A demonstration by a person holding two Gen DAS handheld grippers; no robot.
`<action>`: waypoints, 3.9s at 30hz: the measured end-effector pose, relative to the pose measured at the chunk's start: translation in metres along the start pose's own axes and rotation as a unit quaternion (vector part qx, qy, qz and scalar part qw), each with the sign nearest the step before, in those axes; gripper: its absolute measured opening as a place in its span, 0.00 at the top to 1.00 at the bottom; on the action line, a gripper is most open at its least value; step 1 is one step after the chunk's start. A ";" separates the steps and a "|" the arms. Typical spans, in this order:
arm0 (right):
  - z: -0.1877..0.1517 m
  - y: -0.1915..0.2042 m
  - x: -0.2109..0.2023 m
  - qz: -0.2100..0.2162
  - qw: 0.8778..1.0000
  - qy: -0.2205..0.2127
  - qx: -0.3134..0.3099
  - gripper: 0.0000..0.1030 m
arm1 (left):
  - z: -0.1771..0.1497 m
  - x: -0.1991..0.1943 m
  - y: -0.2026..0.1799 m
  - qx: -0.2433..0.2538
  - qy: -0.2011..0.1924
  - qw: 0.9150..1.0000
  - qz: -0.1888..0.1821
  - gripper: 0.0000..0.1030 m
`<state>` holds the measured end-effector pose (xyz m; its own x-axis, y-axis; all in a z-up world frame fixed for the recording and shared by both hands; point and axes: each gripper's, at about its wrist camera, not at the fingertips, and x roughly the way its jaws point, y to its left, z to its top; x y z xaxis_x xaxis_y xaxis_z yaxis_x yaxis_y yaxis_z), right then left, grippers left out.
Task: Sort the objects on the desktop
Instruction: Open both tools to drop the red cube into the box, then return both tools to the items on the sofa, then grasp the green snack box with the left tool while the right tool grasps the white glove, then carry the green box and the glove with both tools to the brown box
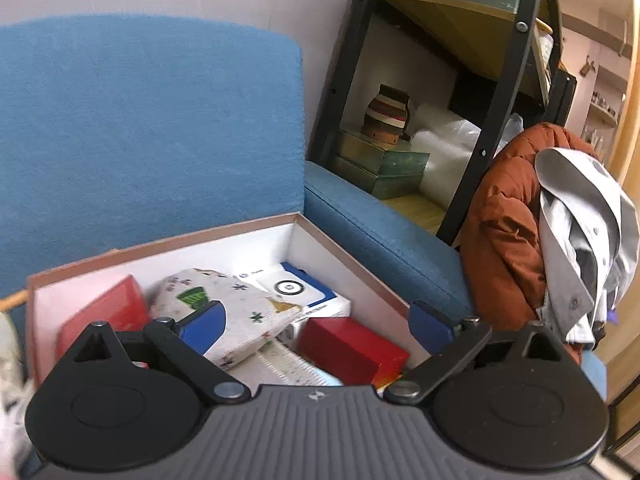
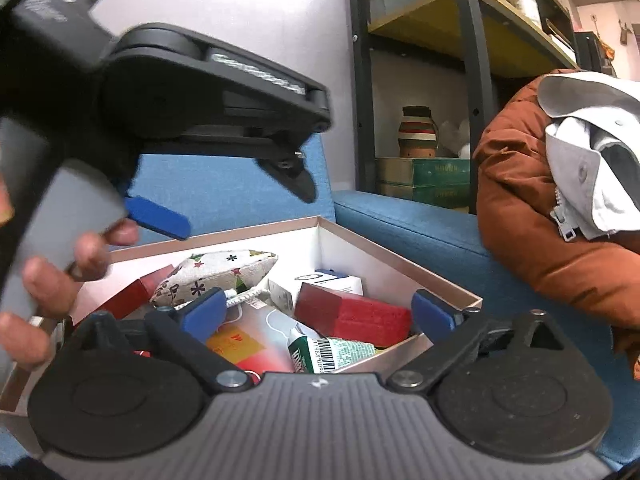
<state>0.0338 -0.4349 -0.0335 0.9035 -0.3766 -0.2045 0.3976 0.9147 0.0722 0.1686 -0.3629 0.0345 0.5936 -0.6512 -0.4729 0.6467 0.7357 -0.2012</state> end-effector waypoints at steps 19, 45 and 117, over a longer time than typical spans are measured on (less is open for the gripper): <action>-0.020 0.100 -0.072 0.143 0.986 0.073 -0.041 0.02 | -0.113 -0.208 0.116 -0.056 -0.001 0.983 0.173 0.02; -0.072 0.264 -0.060 0.225 0.937 0.152 -0.221 0.02 | -0.176 -0.209 0.275 -0.203 0.027 0.958 0.201 0.29; 0.000 0.073 0.028 0.196 0.964 0.134 -0.117 0.92 | -0.062 -0.053 0.090 -0.123 0.045 0.991 0.005 0.80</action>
<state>0.0881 -0.3789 -0.0339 0.8911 0.0276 -0.4530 -0.0419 0.9989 -0.0216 0.1660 -0.2506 -0.0121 0.5472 -0.6322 -0.5485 0.4985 0.7726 -0.3932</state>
